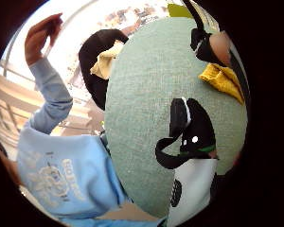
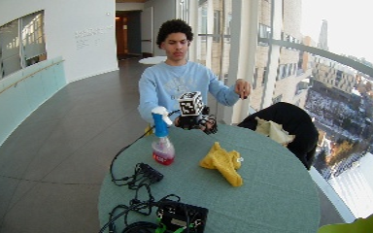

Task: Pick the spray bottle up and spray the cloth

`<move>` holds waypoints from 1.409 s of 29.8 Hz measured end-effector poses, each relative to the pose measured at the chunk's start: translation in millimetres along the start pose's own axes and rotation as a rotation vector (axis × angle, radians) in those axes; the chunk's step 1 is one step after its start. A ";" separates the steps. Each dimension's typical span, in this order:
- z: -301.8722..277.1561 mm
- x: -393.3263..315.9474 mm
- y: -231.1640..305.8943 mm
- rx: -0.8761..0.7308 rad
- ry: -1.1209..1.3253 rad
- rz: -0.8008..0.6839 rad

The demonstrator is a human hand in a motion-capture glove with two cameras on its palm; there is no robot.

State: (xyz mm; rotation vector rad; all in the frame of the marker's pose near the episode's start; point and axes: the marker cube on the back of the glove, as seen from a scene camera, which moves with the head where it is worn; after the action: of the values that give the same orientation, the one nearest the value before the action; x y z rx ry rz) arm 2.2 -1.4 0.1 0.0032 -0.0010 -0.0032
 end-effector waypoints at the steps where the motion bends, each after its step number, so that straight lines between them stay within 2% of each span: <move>1: 0.1 0.4 -0.3 0.001 -0.001 0.001; 31: -7.0 29.2 -14.6 -0.015 -0.038 0.108; 42: -29.4 36.5 34.4 -0.026 -0.071 0.144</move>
State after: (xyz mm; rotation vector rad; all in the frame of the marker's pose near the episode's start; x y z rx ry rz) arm 38.9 33.0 -29.2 -0.0235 -0.0721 0.1409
